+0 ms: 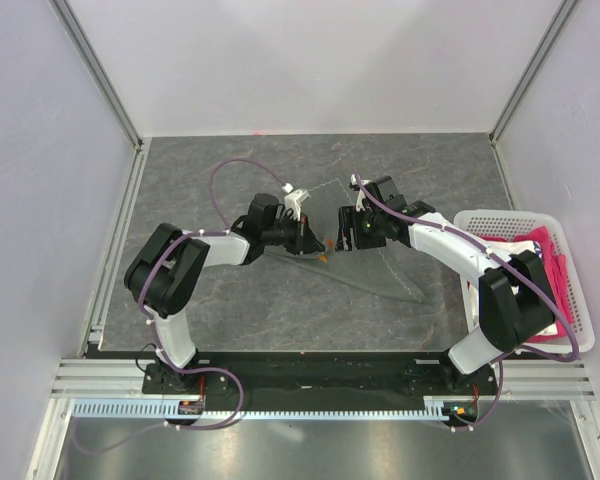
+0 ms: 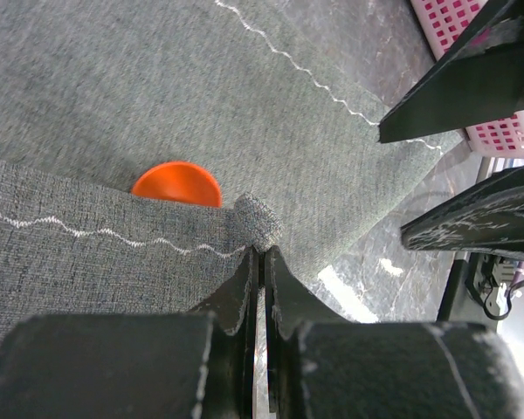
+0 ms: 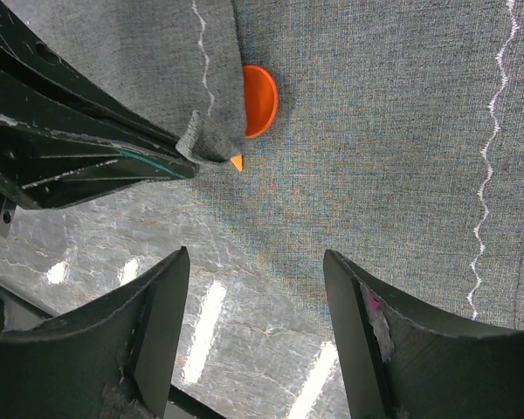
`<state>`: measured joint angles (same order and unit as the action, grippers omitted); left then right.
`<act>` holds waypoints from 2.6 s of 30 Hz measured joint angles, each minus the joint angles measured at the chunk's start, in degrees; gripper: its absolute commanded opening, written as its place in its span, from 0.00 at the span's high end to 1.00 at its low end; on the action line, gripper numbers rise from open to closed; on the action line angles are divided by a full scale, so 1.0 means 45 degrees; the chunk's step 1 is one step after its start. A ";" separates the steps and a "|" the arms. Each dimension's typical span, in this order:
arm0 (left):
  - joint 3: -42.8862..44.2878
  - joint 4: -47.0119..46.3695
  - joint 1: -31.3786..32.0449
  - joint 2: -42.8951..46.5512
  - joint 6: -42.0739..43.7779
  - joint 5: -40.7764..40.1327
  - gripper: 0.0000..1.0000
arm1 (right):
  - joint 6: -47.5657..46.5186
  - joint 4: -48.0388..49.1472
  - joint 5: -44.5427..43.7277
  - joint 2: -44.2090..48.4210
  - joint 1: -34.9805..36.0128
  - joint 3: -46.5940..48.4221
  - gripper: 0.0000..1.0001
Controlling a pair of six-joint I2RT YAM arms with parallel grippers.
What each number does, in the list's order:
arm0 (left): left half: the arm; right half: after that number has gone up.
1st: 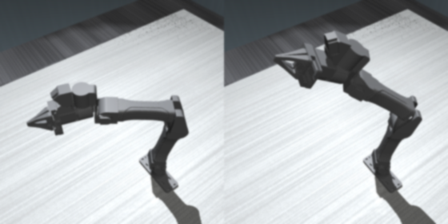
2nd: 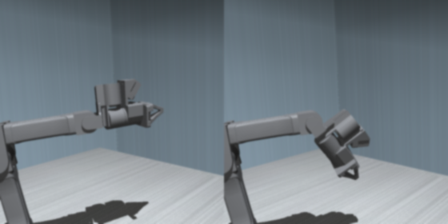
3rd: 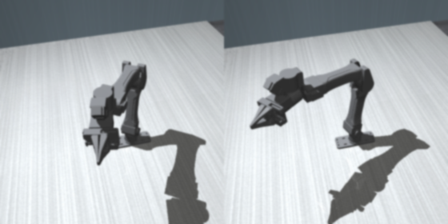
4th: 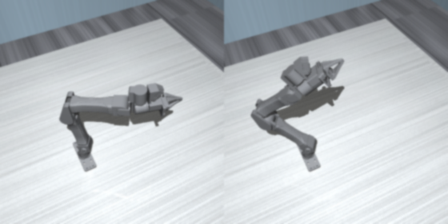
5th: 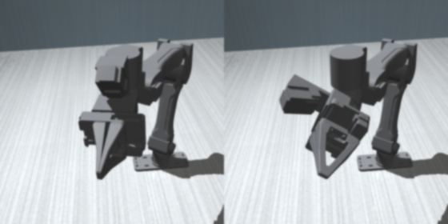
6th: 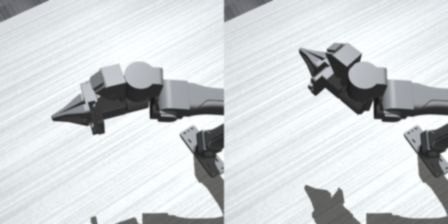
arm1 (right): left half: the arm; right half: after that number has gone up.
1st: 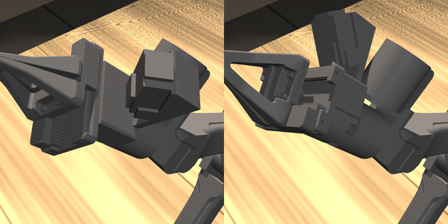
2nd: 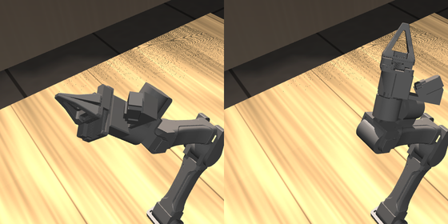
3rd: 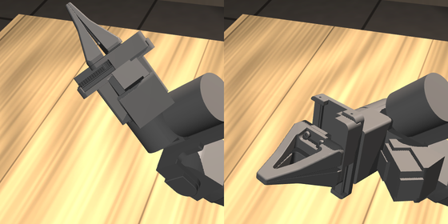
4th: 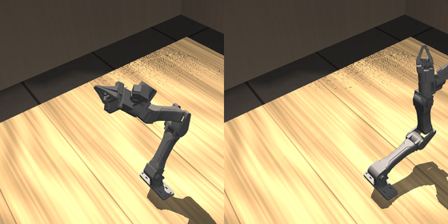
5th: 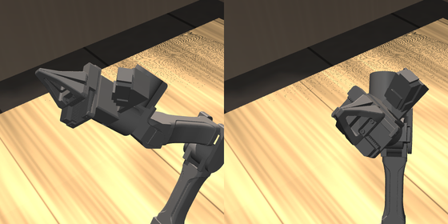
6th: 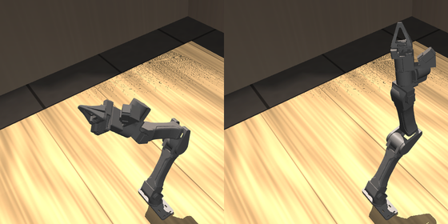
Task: Fold the napkin, place the utensils inside, and roll it up
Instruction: Fold the napkin
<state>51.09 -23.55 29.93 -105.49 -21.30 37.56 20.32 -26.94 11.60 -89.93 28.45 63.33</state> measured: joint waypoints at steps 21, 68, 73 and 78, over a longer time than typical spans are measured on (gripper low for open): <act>0.0398 0.0597 0.0457 -0.0398 0.0282 -0.0039 0.98 | 0.0005 0.0005 0.0005 0.0000 0.0000 -0.0044 0.29; -0.0301 0.6533 -0.2608 0.2890 -0.0233 -0.7329 0.57 | 0.0583 -0.0209 -0.0797 0.1710 -0.0005 -0.1117 0.28; -0.0301 0.6829 -0.2599 0.2579 -0.0296 -0.7320 0.58 | 0.0578 -0.0209 -0.0787 0.1710 -0.0005 -0.1117 0.28; -0.0301 0.6790 -0.2599 0.2448 -0.0306 -0.7315 0.59 | 0.0573 -0.0214 -0.0787 0.1710 -0.0005 -0.1117 0.28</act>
<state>49.74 7.01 18.24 -94.48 -22.68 4.64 22.90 -27.90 8.05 -82.24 28.42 58.30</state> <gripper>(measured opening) 0.419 0.721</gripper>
